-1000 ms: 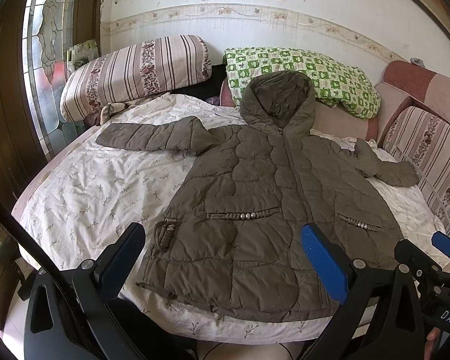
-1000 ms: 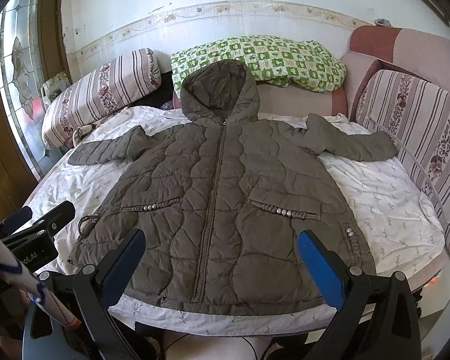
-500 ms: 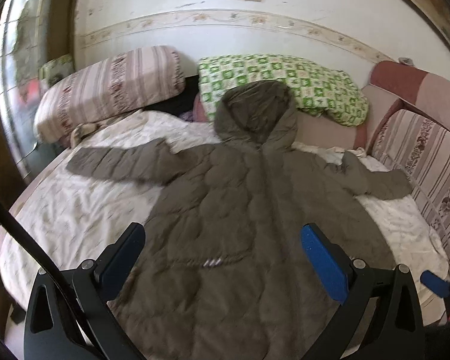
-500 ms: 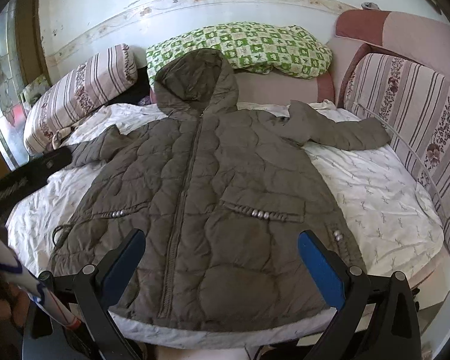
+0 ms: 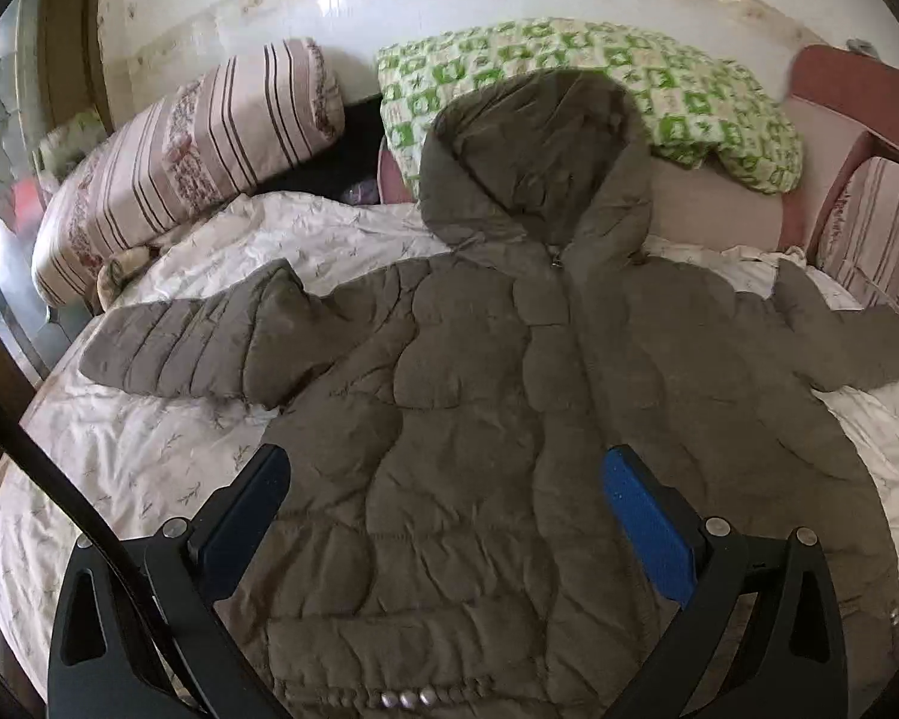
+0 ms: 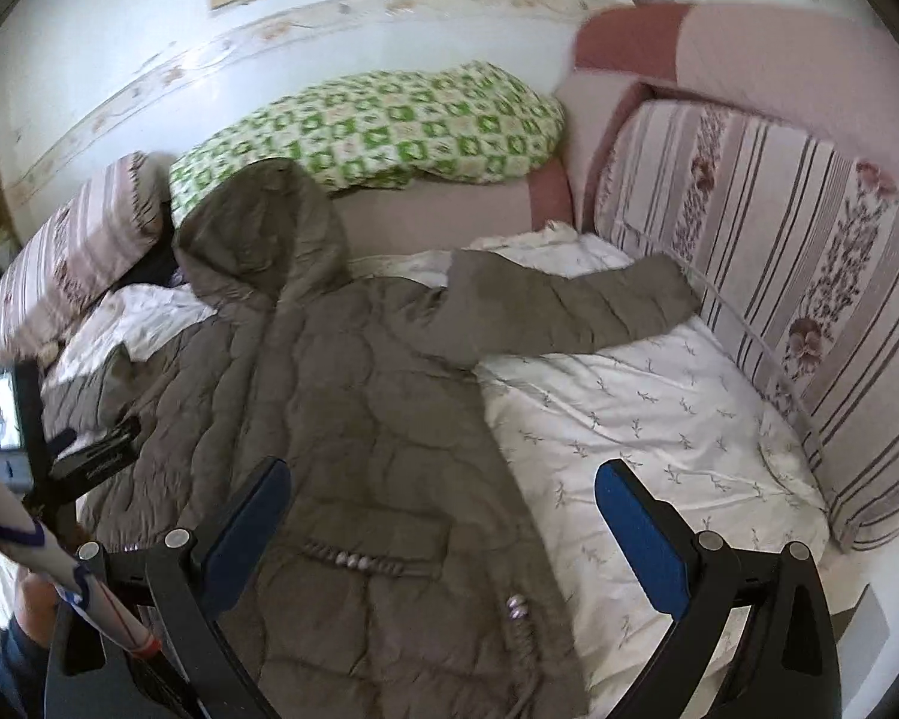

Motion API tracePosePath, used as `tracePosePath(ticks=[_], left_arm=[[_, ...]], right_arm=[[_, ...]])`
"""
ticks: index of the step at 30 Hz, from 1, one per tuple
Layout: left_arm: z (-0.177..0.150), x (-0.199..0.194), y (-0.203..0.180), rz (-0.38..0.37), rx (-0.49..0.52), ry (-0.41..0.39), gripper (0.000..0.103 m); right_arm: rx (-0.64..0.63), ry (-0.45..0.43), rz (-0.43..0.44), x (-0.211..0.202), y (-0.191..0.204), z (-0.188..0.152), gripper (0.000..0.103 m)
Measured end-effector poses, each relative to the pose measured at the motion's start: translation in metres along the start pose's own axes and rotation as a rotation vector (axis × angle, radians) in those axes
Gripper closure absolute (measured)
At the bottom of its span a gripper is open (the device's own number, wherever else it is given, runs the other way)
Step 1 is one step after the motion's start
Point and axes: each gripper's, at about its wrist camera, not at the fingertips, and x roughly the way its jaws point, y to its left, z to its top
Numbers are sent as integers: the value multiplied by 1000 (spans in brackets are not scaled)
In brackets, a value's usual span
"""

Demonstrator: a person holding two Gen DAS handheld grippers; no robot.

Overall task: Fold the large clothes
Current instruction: 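Grasp the jacket sleeve cuff with the right tool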

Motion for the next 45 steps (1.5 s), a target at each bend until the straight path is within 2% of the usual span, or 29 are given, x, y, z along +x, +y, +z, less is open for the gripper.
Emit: tracePosePath(ticks=[3,7,11,13,17,20,24,28,32,34,35,38,43,45], left_arm=[[5,8,10,65,-1,-9,0],[4,17,18,58,-20,19,0],[3,22,15,63,3,26,0],[2,25,13,60,17,27,0],[1,32,9,64,33,34,0],[1,37,8,76,37,36,0],[2,45,8,72,27,41,0],[3,51,8,37,20,44,0],[10,64,4,-85,10,73,0],[12,76,4,-136,-6,113,0],[12,84,4,-150,-17,136,0],[9,100,7,-139,-46,172,0],[10,104,1,-128,-41,154,0],[10,102,-2,-122,-35,138,0]], right_arm=[[42,25,-20,18,-29,23,0],[104,70,-45,57,-78,62,0],[239,139,-67,112,-139,93,0],[321,140,-77,134,-171,104,0],[465,155,-65,170,-215,114,0],[493,166,-78,193,-232,119,0],[530,164,-54,220,-249,124,2],[547,157,-92,244,-263,126,19],[545,163,-147,269,-275,127,22],[558,150,-177,281,-285,125,23],[567,147,-184,285,-289,123,26],[604,148,-206,299,-302,116,37],[581,135,-239,317,-309,114,38],[556,127,-243,323,-309,115,55]])
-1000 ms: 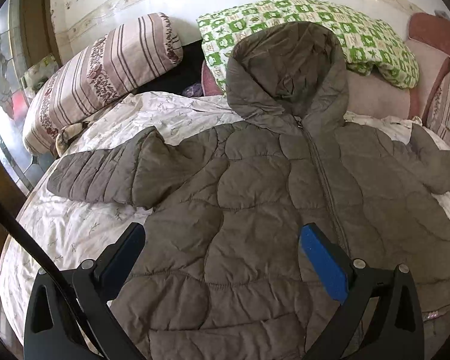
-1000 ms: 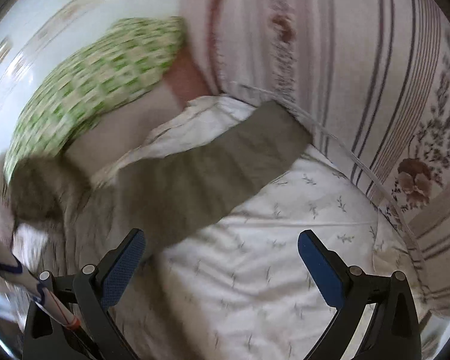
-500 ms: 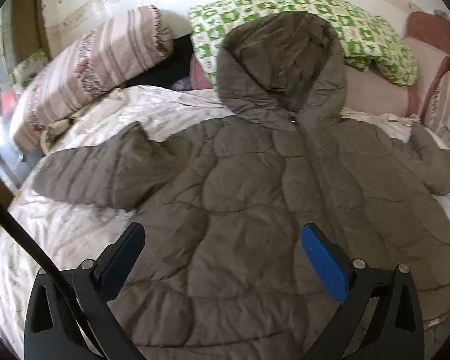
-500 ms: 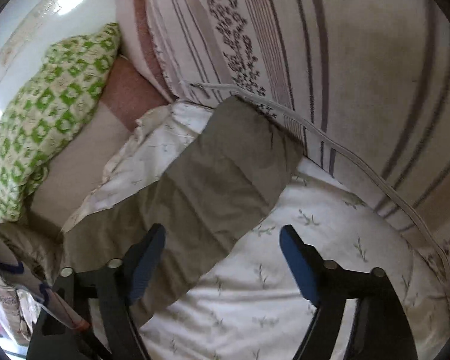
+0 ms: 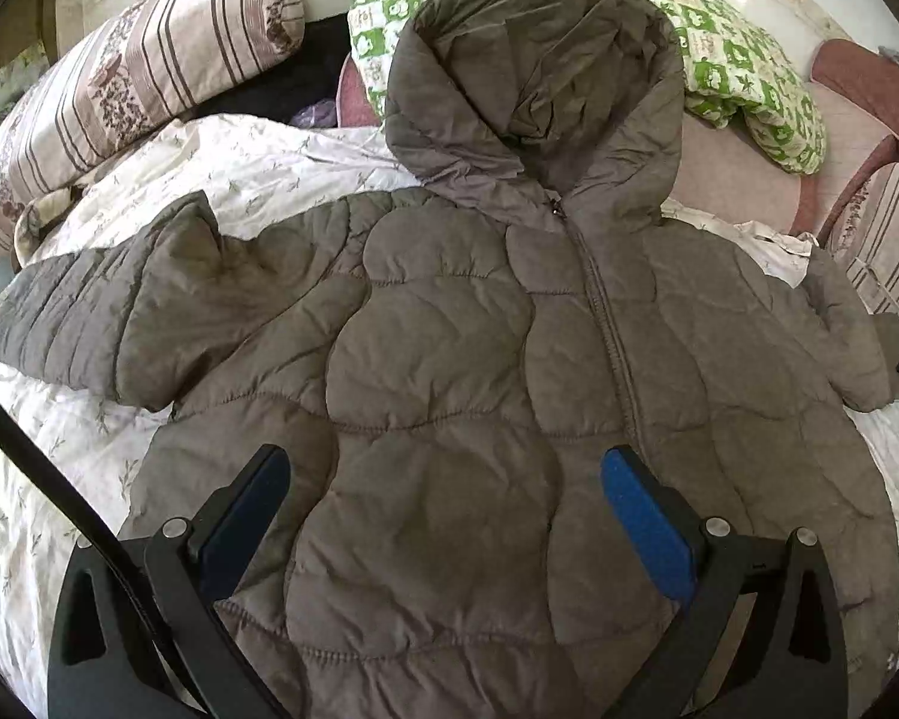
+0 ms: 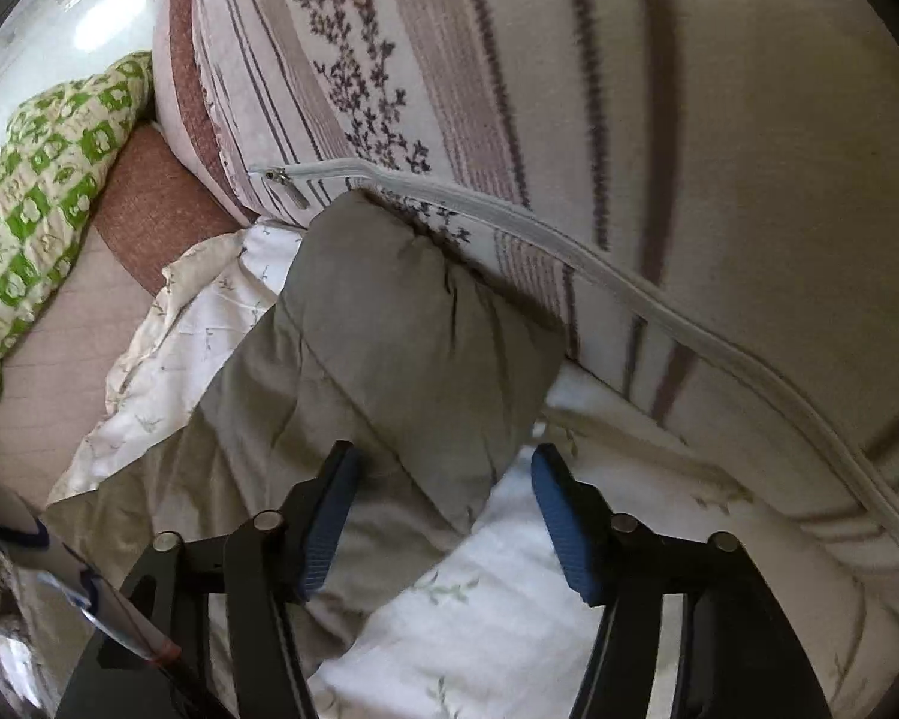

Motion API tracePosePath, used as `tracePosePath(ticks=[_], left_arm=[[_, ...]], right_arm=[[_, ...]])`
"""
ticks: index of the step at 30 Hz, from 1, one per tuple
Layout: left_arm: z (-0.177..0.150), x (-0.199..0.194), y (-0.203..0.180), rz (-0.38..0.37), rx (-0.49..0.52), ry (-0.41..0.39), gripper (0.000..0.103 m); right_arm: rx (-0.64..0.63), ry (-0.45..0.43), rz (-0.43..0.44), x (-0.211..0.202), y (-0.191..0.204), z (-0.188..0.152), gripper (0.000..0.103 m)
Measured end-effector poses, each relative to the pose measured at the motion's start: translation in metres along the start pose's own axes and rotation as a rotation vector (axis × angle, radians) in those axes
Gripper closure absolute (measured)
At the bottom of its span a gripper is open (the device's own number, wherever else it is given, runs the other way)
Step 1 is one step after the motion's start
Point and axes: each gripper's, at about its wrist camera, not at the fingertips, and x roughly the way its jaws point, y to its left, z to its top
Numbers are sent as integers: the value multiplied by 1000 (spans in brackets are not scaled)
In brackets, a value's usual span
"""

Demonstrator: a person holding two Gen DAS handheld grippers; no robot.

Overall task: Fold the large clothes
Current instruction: 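Grasp the jacket sleeve cuff with the right tool, then fold the held sleeve across the jacket body with the right tool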

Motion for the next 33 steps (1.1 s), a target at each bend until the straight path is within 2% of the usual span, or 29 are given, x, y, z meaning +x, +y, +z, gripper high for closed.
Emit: tracePosePath(ticks=[1,3,5,11,15,20,25,29,33], left_arm=[[0,0,0,-2,2,-4,0],[-1,-1,-1,0,6,-7,0],[0,-2,-1,8,8,-12,0],[0,-8,2,1,-5,-24,0],[2,-8,-1,-7,13,-4,0],[5,-14,9,-2,-19,-7,0],[12,-23,31,6,-76,-15,0],[15,-28,47,1,-119,-12,0],[19,-35,63,19,-144,-28,0]], right_arm=[[-20,-6,3,1,2,0,75],[-41,-31,-2,-3,4,0,85],[-19,-75,36,-18,2,0,89],[-71,-197,71,-84,24,5,90],[-131,-275,152,-146,58,7,90],[-249,-342,318,-229,126,-10,90],[-360,-328,493,-287,198,-50,90],[-433,-276,605,-306,252,-89,90],[-503,-203,671,-303,298,-133,90]])
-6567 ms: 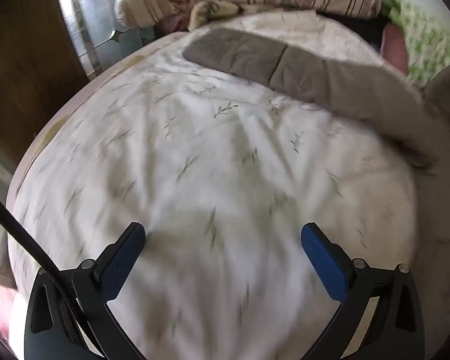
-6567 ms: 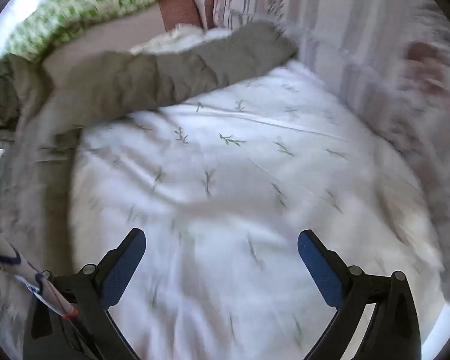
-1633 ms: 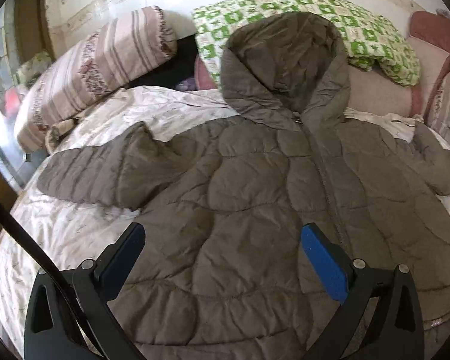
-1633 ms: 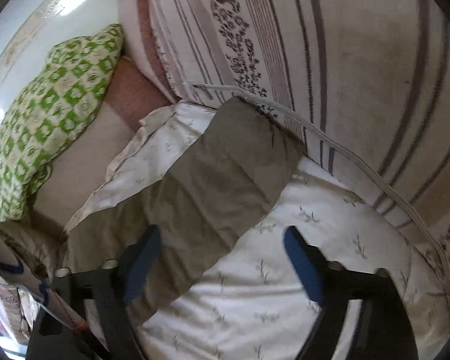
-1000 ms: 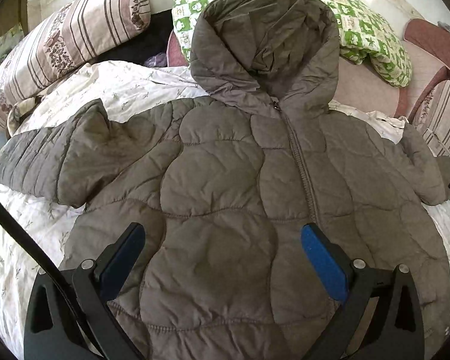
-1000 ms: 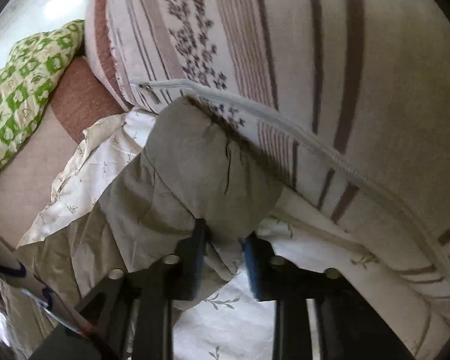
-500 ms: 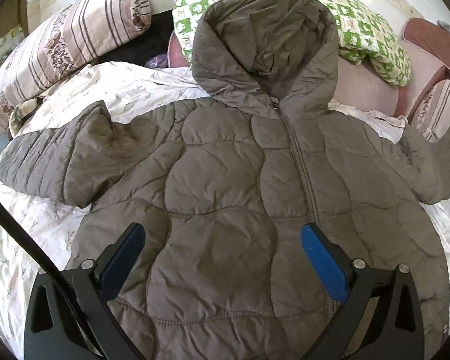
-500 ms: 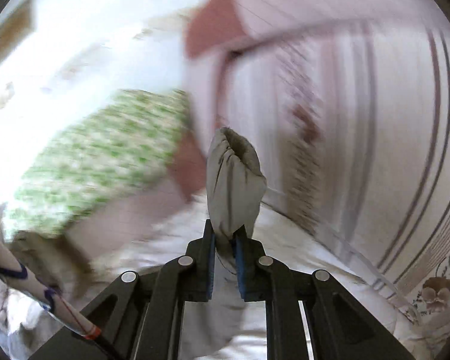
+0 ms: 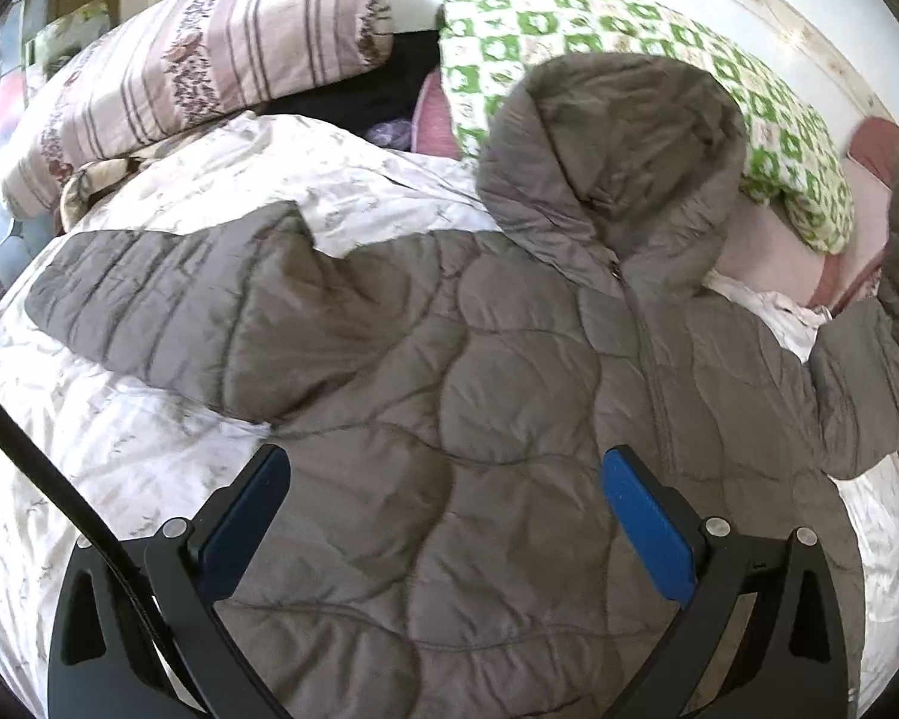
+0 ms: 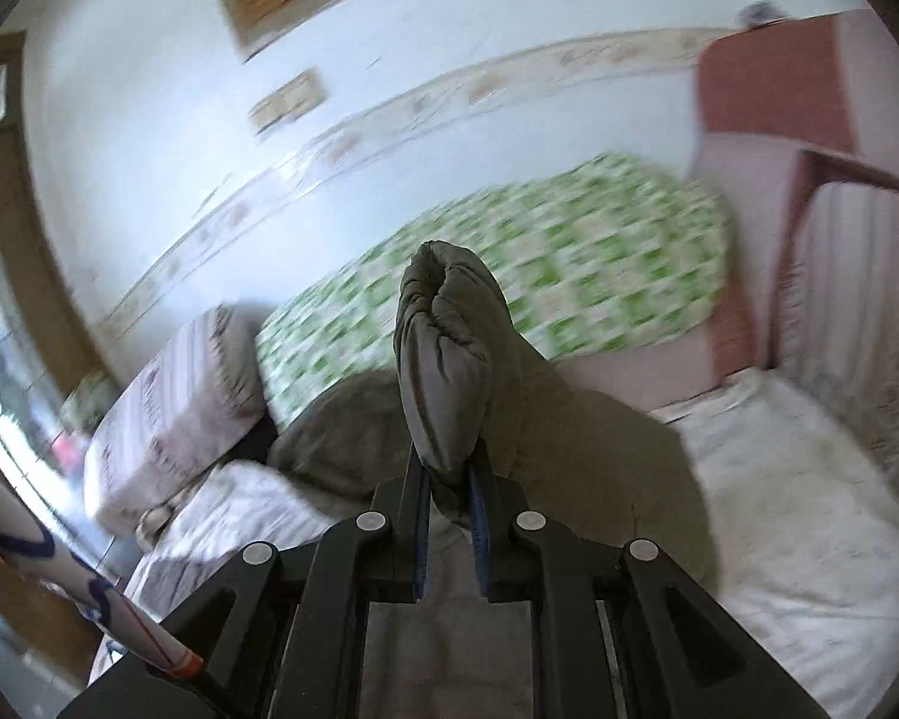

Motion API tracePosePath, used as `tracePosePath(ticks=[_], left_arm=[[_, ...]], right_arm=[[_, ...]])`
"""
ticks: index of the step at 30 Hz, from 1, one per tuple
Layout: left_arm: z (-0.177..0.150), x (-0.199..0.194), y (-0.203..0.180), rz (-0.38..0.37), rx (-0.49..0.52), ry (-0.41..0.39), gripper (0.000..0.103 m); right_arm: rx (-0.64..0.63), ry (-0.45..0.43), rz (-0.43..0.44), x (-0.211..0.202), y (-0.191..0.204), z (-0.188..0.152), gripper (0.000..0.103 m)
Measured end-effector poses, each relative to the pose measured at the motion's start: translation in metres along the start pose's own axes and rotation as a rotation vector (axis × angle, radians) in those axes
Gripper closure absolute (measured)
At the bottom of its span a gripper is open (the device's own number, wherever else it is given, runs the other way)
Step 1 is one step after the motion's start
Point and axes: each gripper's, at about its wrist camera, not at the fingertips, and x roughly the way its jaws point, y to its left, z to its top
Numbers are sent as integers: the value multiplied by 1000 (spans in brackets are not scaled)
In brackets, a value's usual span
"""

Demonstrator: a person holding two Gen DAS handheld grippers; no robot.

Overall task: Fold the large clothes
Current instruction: 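Fold the held sleeve across the jacket body with the right tool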

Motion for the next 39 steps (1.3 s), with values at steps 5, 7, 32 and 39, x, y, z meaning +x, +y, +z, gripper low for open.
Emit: tracePosePath(ticks=[5,7,32,39], left_arm=[[8,-4,18,45,-29,-20,0],[12,-6,29,71,-57,-30,0],[13,12,55,106,-157,-12,0],[6,32,23,61,-42,50,0]], right_arm=[[9,124,143,51,46,-55,90],[7,166,179,70,60,-79,90],[-18,389,332,139,72,-191,42],[-31,322,-170,152,-31,-152,62]])
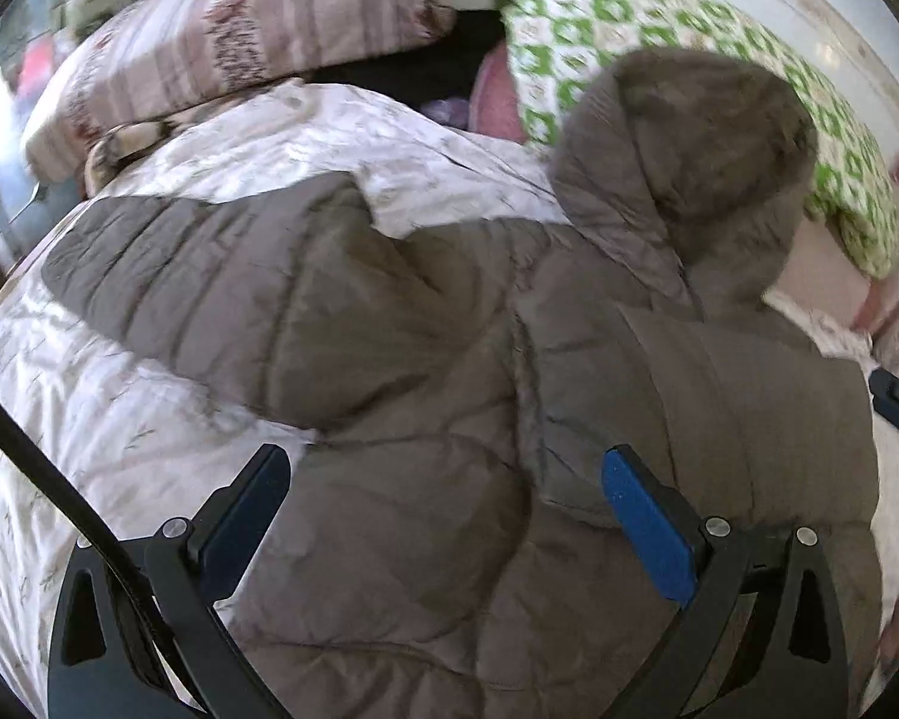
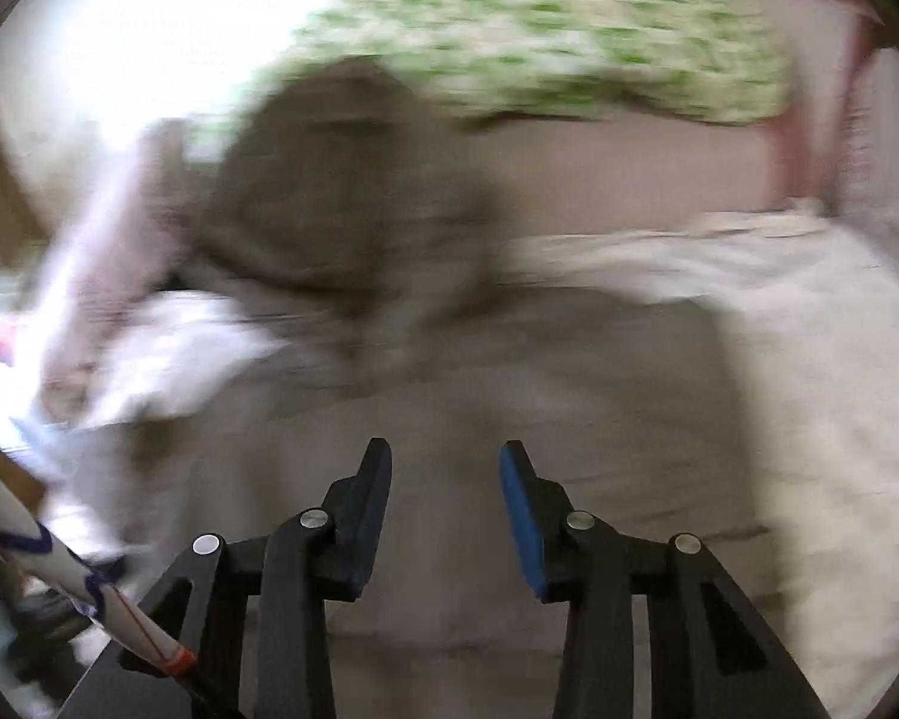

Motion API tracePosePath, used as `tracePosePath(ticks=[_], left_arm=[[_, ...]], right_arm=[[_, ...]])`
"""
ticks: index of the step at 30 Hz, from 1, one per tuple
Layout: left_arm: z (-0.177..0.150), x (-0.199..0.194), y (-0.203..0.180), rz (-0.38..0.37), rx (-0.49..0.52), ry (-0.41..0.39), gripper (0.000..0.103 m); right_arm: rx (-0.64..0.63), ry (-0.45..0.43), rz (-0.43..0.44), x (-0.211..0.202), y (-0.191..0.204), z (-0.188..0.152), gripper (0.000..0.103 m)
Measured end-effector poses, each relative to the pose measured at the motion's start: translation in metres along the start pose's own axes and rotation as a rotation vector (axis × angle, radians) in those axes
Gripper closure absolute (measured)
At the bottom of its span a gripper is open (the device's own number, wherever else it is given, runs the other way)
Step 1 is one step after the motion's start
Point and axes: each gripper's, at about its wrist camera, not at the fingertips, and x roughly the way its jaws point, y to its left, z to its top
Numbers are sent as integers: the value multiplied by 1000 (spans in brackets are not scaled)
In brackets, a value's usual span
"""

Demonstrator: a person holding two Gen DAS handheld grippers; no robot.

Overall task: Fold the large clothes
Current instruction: 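Fold the held sleeve across the jacket body with the right tool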

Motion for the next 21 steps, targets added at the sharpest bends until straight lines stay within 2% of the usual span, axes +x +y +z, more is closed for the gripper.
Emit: tracePosePath(ticks=[3,6,10,13,14,17,21], left_arm=[[-2,10,-8,-8,27,24,0],[-4,25,-13,5,41,72,0],[-8,40,-14,12,41,127,0],[-8,40,-16,21,52,124,0],[-8,39,-17,22,56,121,0],[-6,28,-17,-2,50,101,0],[-4,10,-18,-9,62,52,0]], right_arm=[[61,36,-99,19,-35,0,62],[100,94,-108,45,-56,-8,62],[101,132,-117,65,-60,-16,61],[75,154,-140,68,-54,-13,61],[67,133,-157,58,-49,-12,61],[16,56,-84,30,-19,-14,60],[-51,74,13,18,26,-34,60]])
